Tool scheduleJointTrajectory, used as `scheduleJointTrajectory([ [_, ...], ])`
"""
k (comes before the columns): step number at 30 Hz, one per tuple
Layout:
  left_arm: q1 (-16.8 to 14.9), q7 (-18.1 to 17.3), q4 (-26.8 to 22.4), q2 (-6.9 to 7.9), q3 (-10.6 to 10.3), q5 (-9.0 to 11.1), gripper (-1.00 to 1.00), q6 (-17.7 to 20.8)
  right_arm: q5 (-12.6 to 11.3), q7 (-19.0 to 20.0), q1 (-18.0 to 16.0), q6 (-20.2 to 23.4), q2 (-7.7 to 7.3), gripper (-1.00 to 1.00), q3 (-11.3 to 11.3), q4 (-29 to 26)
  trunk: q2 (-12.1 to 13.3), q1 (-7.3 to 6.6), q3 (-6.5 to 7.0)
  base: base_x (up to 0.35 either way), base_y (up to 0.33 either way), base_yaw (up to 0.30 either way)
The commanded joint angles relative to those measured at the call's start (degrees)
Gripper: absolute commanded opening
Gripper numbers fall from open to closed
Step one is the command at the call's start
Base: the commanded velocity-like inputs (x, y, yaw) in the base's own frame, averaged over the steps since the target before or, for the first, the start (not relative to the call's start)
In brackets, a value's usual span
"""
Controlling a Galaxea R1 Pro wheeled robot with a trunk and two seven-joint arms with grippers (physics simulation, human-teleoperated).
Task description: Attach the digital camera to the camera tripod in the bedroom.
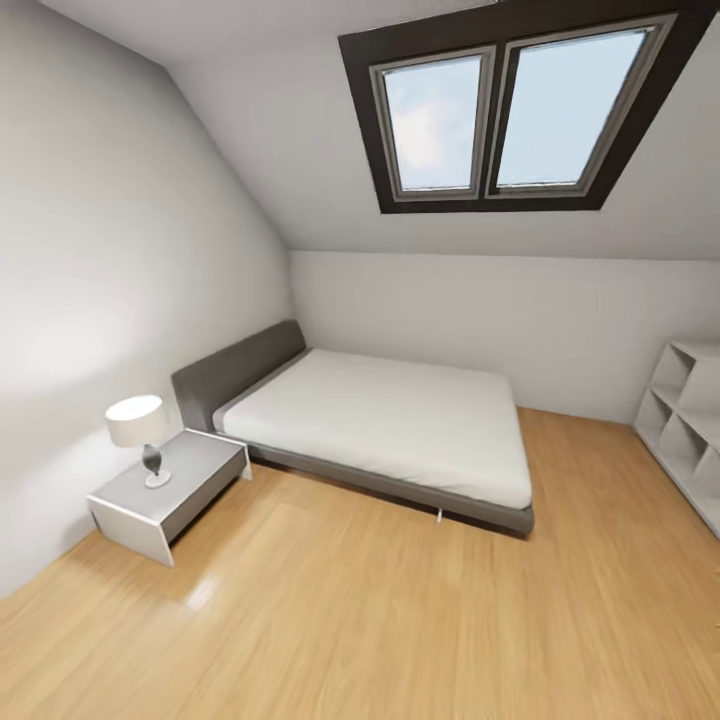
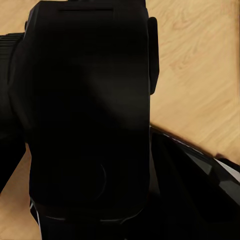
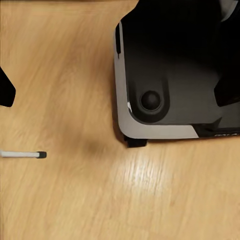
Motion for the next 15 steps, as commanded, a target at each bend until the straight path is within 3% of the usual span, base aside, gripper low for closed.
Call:
scheduleJointTrajectory([
  [1, 0.01, -0.12, -0.01, 0.02, -0.49, 0.42, -1.0, 0.01, 0.6, 0.11, -0.07, -0.22, -0.03, 1.0, -0.49, 0.19, -0.04, 0.02, -0.02, 0.017, 0.0, -0.289],
  [7, 0.01, -0.19, -0.02, 0.01, -0.54, 0.05, -1.0, 0.02, 0.63, 0.12, -0.08, -0.22, -0.03, 1.0, -0.49, 0.19, -0.04, 0.02, -0.02, 0.132, 0.0, -0.289],
  [15, 0.01, -0.26, -0.02, 0.01, -0.64, -0.22, -1.0, 0.04, 0.64, 0.12, -0.1, -0.31, -0.04, 1.0, -0.49, 0.19, -0.04, 0.02, -0.02, 0.282, 0.0, -0.289],
])
